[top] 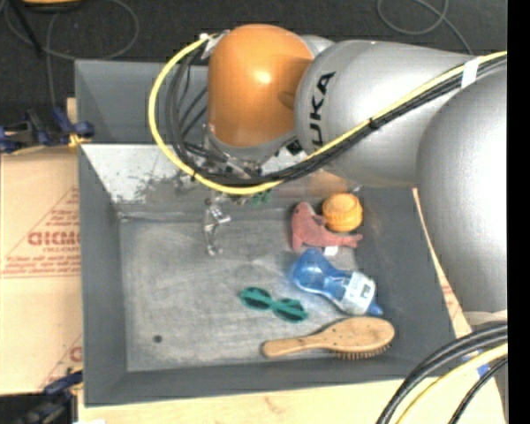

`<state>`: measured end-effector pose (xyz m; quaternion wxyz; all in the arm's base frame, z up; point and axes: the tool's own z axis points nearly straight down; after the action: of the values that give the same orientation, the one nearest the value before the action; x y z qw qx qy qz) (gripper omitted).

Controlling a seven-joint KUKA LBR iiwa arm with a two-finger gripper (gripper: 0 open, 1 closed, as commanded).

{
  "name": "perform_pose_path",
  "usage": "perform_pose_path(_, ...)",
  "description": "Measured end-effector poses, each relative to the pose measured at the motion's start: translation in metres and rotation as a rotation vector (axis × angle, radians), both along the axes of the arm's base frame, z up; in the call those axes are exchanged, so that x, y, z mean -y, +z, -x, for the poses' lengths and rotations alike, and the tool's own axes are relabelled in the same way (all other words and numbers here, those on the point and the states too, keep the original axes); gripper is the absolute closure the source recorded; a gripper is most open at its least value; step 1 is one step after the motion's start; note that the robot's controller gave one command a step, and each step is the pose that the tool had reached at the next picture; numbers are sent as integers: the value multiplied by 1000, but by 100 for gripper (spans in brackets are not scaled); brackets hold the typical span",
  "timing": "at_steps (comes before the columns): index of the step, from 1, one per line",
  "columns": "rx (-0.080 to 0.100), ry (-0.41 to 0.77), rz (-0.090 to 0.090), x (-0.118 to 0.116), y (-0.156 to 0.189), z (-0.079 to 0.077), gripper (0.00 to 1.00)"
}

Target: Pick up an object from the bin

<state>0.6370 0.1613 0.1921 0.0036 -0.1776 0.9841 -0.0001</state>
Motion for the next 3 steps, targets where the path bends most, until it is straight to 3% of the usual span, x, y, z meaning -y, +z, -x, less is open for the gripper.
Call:
perform_pose_path(1, -3, -73, -3, 49, -24, 3, 0)
perform_pose_path(2, -4, -95, 2, 62, -19, 7, 0)
perform_pose_path(3, 0, 152, 1, 85, -72, 32, 0)
